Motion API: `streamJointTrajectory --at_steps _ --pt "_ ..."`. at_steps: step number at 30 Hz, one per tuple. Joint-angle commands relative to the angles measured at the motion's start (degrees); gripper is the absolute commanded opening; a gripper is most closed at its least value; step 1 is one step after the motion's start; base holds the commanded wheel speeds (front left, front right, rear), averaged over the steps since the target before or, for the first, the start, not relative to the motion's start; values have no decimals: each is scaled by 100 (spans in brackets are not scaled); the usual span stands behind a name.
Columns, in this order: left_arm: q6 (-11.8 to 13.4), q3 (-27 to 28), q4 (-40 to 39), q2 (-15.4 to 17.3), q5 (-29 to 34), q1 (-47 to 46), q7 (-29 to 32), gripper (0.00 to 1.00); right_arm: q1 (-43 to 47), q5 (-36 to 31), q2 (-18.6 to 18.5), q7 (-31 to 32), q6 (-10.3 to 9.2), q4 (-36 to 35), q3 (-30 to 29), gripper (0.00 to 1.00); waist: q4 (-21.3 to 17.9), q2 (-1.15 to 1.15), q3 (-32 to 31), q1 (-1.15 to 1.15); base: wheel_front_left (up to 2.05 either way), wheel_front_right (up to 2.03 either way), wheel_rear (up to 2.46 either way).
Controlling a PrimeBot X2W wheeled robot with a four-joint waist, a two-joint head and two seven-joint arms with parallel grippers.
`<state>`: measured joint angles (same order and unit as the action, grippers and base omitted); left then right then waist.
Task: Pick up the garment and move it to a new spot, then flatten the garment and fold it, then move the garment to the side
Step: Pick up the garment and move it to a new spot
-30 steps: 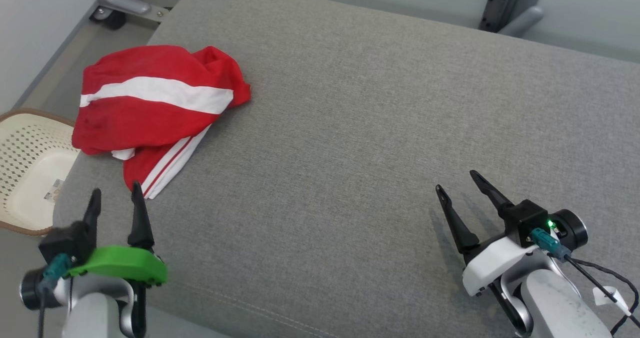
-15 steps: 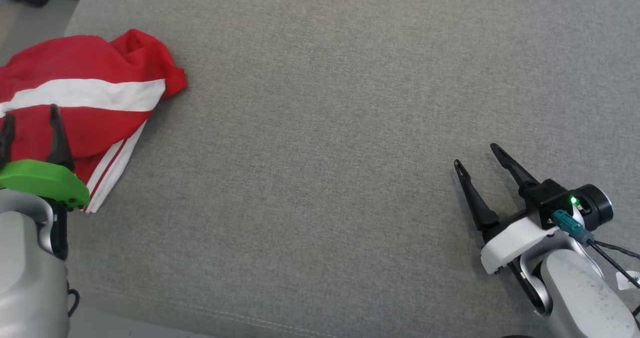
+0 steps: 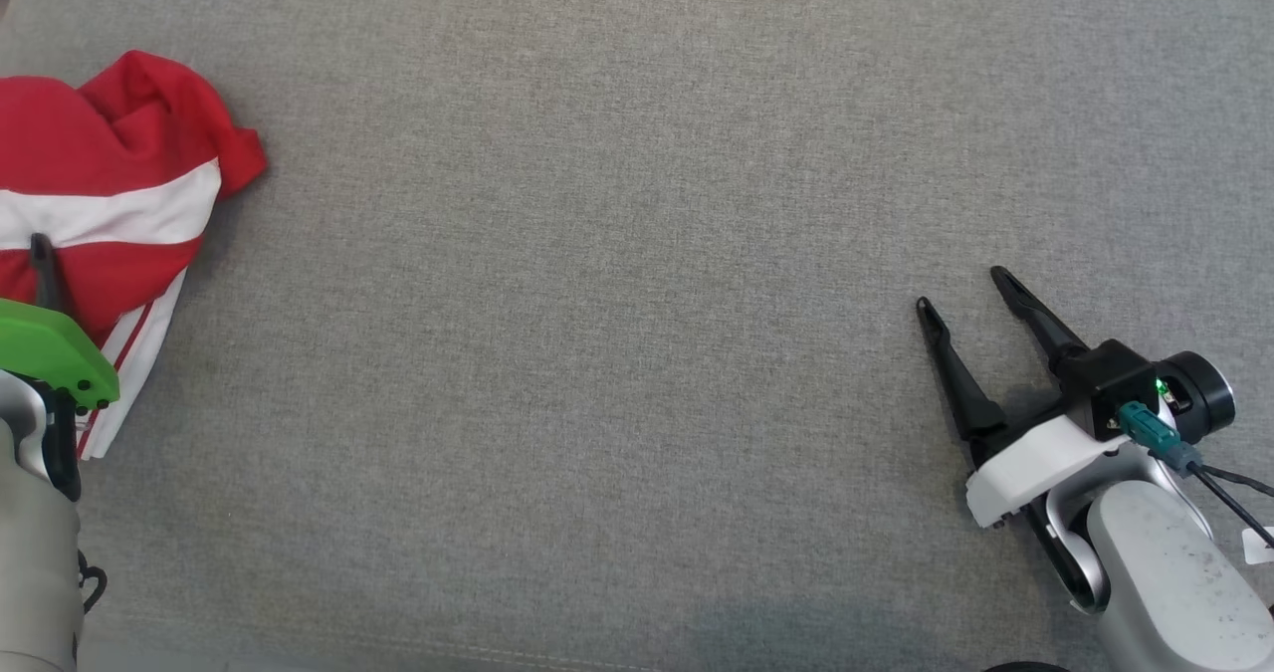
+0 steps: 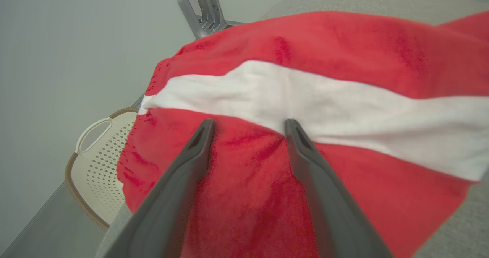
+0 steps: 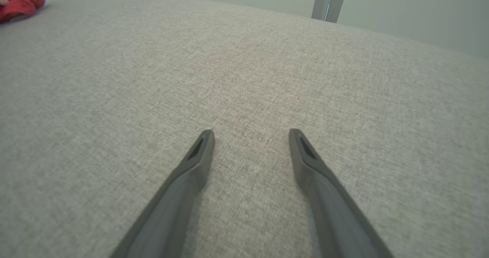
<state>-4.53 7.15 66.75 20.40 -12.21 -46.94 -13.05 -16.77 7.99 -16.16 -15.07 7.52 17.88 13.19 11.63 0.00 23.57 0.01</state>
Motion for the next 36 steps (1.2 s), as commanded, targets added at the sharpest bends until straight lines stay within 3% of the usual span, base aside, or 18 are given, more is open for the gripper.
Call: streamJointTrajectory --at_steps 1,2,9,14,20,31,36 --pt "22 3 99 17 -61 -102 44 9 -19 50 4 -15 -6 62 -12 100 -11 0 9 -1 0 0 0" --pt "29 0 176 12 -73 -129 86 0 -27 57 13 -15 -6 70 -9 100 -13 0 9 -1 0 0 0" --pt "156 -35 267 101 -57 -232 -101 0 -64 90 106 -15 -5 117 91 100 -48 0 -75 -1 0 0 0" --pt "210 -88 -106 221 30 -339 -213 0 24 119 170 -16 -6 158 60 100 -36 0 -219 -1 0 0 0" --pt "139 -102 -1186 333 150 -382 -217 0 130 190 347 -16 -5 250 31 100 -32 0 -456 -1 0 0 0" --pt "-43 -338 -2351 177 335 -431 -220 0 299 277 645 -16 -6 351 -83 100 -296 0 -923 -1 0 0 0" --pt "-174 -583 -2880 -89 263 -465 -219 0 469 292 747 -16 -6 378 -232 100 -440 0 -1107 -1 0 0 0"
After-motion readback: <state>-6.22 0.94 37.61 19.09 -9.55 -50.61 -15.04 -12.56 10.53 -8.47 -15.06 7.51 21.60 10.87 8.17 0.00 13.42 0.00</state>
